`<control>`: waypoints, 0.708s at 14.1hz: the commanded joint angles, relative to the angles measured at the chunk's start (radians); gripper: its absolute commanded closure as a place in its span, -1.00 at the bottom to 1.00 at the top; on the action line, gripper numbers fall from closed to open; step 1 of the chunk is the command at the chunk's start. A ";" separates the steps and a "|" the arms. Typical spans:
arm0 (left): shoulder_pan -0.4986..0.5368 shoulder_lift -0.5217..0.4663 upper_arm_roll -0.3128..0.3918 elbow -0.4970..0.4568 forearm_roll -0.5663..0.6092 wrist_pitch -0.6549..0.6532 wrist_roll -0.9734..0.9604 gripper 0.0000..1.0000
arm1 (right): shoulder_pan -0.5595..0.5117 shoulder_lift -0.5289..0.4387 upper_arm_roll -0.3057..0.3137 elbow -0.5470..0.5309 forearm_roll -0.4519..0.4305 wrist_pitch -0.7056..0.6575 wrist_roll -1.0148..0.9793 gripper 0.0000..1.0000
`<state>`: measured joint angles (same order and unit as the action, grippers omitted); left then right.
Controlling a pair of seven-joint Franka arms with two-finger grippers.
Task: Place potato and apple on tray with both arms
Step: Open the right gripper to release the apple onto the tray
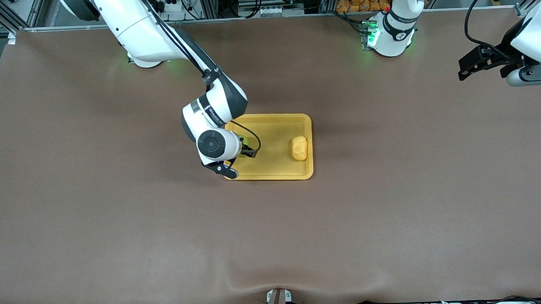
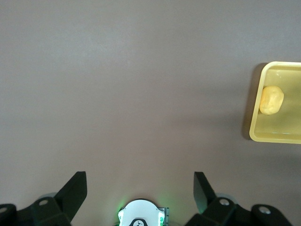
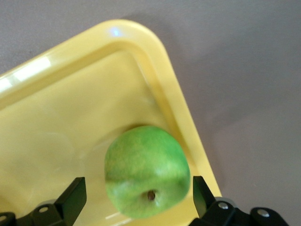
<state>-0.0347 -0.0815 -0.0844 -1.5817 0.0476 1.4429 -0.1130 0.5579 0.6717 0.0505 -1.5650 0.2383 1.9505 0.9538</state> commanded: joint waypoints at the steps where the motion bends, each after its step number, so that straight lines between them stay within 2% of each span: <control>1: -0.010 -0.017 0.012 -0.018 -0.015 0.011 0.021 -1.00 | -0.044 -0.003 0.005 0.094 0.003 -0.144 0.003 -1.00; 5: -0.010 -0.011 0.012 -0.017 -0.015 0.011 0.019 -1.00 | -0.098 -0.061 0.003 0.141 0.003 -0.211 -0.059 -1.00; 10: -0.011 -0.011 0.006 -0.017 -0.017 0.011 0.019 -1.00 | -0.177 -0.089 -0.001 0.273 -0.004 -0.298 -0.061 -1.00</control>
<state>-0.0361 -0.0809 -0.0845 -1.5872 0.0476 1.4449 -0.1129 0.4305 0.5908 0.0399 -1.3389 0.2363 1.6937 0.9076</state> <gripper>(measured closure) 0.000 0.000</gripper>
